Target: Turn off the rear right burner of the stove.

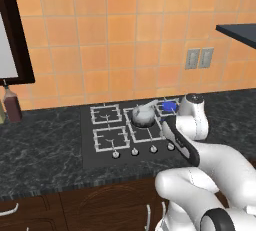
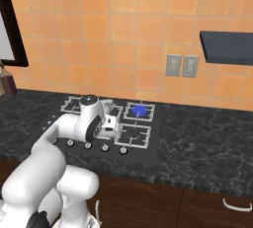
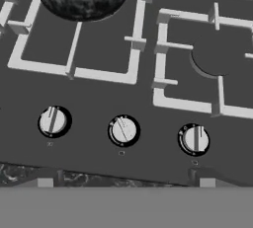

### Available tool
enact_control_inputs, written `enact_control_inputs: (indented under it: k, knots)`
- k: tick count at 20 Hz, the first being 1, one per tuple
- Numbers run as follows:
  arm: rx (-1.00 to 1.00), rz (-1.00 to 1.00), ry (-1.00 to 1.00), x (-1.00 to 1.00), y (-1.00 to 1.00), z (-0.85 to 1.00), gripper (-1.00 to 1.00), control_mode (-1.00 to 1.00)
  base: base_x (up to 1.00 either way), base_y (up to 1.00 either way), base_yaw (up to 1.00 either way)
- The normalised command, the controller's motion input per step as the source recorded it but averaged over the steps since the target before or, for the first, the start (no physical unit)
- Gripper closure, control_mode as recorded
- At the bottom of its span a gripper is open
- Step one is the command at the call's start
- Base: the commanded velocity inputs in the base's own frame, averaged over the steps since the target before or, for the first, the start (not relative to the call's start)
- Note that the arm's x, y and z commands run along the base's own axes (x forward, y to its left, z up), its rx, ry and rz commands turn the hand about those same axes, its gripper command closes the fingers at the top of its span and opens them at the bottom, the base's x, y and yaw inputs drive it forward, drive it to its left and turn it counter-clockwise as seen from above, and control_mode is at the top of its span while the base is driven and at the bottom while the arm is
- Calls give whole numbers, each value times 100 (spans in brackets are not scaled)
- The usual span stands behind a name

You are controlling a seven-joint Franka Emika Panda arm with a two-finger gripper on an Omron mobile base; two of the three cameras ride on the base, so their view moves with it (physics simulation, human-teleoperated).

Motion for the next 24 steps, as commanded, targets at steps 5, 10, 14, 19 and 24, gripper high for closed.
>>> enact_control_inputs:
  k: [5, 10, 14, 19, 24]
  knots:
    - [0, 5, 0, 7, 0, -34, -100, -100, 0, 0, 0]
    - [0, 4, 0, 15, 0, -32, -100, -100, 0, 0, 0]
    - [0, 2, 2, 13, 0, -37, -100, -100, 0, 0, 0]
    - [0, 1, 7, 7, 0, -26, -100, -100, 0, 0, 0]
    - [0, 0, 10, 3, 12, -22, -100, -100, 0, 0, 0]
